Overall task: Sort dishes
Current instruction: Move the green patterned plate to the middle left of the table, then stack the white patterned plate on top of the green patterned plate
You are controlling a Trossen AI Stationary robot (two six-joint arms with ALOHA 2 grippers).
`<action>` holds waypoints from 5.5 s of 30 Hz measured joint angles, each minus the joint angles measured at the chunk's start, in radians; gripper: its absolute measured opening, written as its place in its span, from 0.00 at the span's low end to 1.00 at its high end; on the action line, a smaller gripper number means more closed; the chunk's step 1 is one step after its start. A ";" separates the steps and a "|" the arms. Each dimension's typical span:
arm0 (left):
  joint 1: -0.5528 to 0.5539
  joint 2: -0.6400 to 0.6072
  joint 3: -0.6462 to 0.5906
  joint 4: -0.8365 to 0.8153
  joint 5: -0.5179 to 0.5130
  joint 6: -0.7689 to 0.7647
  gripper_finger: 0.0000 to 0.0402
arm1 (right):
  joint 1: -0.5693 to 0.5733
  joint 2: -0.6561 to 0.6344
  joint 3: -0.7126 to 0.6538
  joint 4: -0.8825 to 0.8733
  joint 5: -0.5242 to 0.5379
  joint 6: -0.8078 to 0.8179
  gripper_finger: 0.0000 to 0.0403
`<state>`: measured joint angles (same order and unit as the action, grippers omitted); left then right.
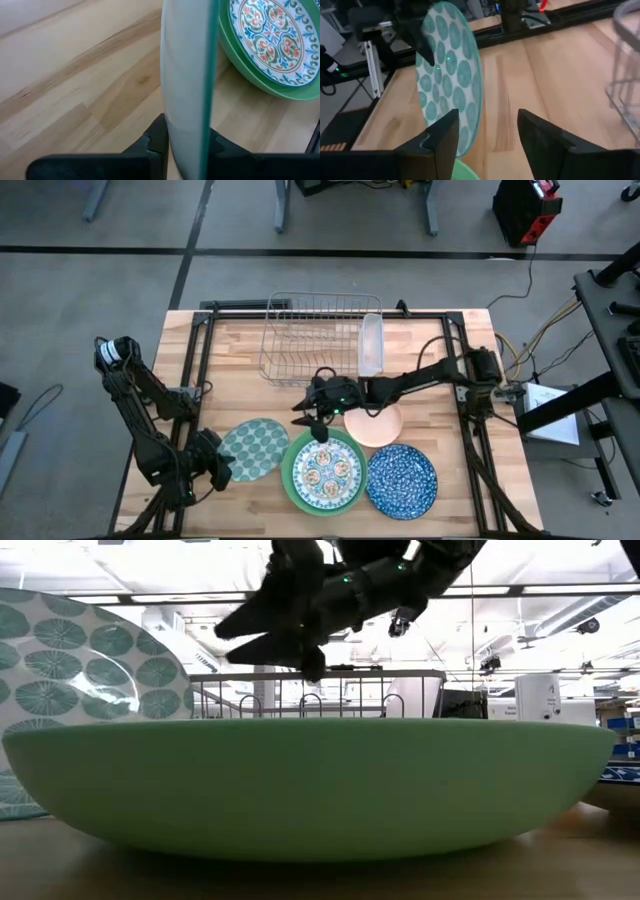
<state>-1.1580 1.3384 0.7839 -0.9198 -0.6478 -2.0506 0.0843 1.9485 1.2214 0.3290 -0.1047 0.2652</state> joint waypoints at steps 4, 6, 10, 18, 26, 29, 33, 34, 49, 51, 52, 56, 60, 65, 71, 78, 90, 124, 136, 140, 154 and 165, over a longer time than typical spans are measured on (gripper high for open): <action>0.000 0.000 -0.002 -0.001 0.002 0.000 0.10 | 0.007 0.068 0.072 -0.007 0.005 -0.016 0.49; 0.000 0.000 -0.002 -0.001 0.004 0.000 0.11 | 0.005 0.108 0.109 -0.032 0.020 -0.028 0.48; 0.000 0.000 -0.003 0.005 0.007 0.000 0.11 | 0.004 0.180 0.189 -0.071 0.035 -0.036 0.49; 0.000 0.001 -0.003 0.020 0.010 -0.001 0.11 | 0.005 0.287 0.310 -0.150 0.018 -0.049 0.45; 0.000 0.001 -0.003 0.022 0.009 -0.037 0.12 | 0.007 0.300 0.324 -0.152 0.017 -0.040 0.25; 0.000 0.001 -0.003 0.019 0.011 -0.057 0.14 | 0.007 0.300 0.324 -0.154 0.017 -0.041 0.14; 0.000 0.002 -0.003 0.018 0.008 -0.061 0.22 | 0.008 0.300 0.324 -0.150 0.014 -0.031 0.02; 0.000 0.002 -0.003 0.018 0.006 -0.061 0.24 | 0.009 0.300 0.325 -0.145 0.014 -0.032 0.02; 0.000 0.002 -0.003 -0.022 0.168 -0.072 0.49 | 0.011 0.299 0.326 -0.164 0.018 -0.026 0.00; 0.000 0.002 -0.003 -0.051 0.177 -0.072 0.52 | 0.011 0.299 0.325 -0.169 0.022 -0.026 0.00; 0.000 0.002 -0.003 -0.066 0.178 -0.072 0.53 | 0.011 0.299 0.325 -0.174 0.024 -0.026 0.00; 0.001 0.002 -0.003 -0.108 0.179 -0.073 0.58 | 0.011 0.298 0.325 -0.216 0.039 -0.027 0.00; 0.001 0.002 -0.003 -0.152 0.169 -0.079 0.62 | 0.011 0.298 0.325 -0.242 0.055 -0.024 0.00; 0.000 0.001 -0.003 -0.207 0.136 -0.063 0.65 | 0.010 0.298 0.325 -0.255 0.057 0.008 0.00; 0.001 0.001 -0.006 -0.273 0.118 -0.053 0.68 | 0.010 0.298 0.324 -0.290 0.059 0.035 0.00; 0.001 0.001 -0.007 -0.363 0.111 -0.049 0.71 | 0.002 0.297 0.324 -0.333 0.053 0.108 0.00; 0.001 0.001 -0.020 -0.451 0.115 -0.026 0.71 | 0.000 0.298 0.323 -0.353 0.054 0.243 0.00; 0.001 0.001 -0.012 -0.425 0.116 -0.061 0.71 | 0.016 0.302 0.321 -0.280 0.260 0.305 0.09; 0.001 0.001 -0.012 -0.364 0.114 -0.061 0.71 | 0.031 0.299 0.323 -0.298 0.307 0.287 0.28; 0.001 0.001 -0.012 -0.345 0.110 -0.061 0.71 | 0.038 0.299 0.323 -0.302 0.310 0.276 0.34; 0.020 0.001 -0.012 0.037 -0.367 0.177 0.71 | 0.129 0.227 0.323 -0.348 0.308 0.039 0.38; 0.175 0.001 -0.012 0.541 -0.384 0.828 0.70 | 0.263 0.083 0.259 -0.693 0.284 -0.214 0.38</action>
<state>-0.9829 1.3396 0.7719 -0.3784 -1.0315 -1.2226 0.3469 2.0317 1.4803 -0.3638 0.1792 0.0512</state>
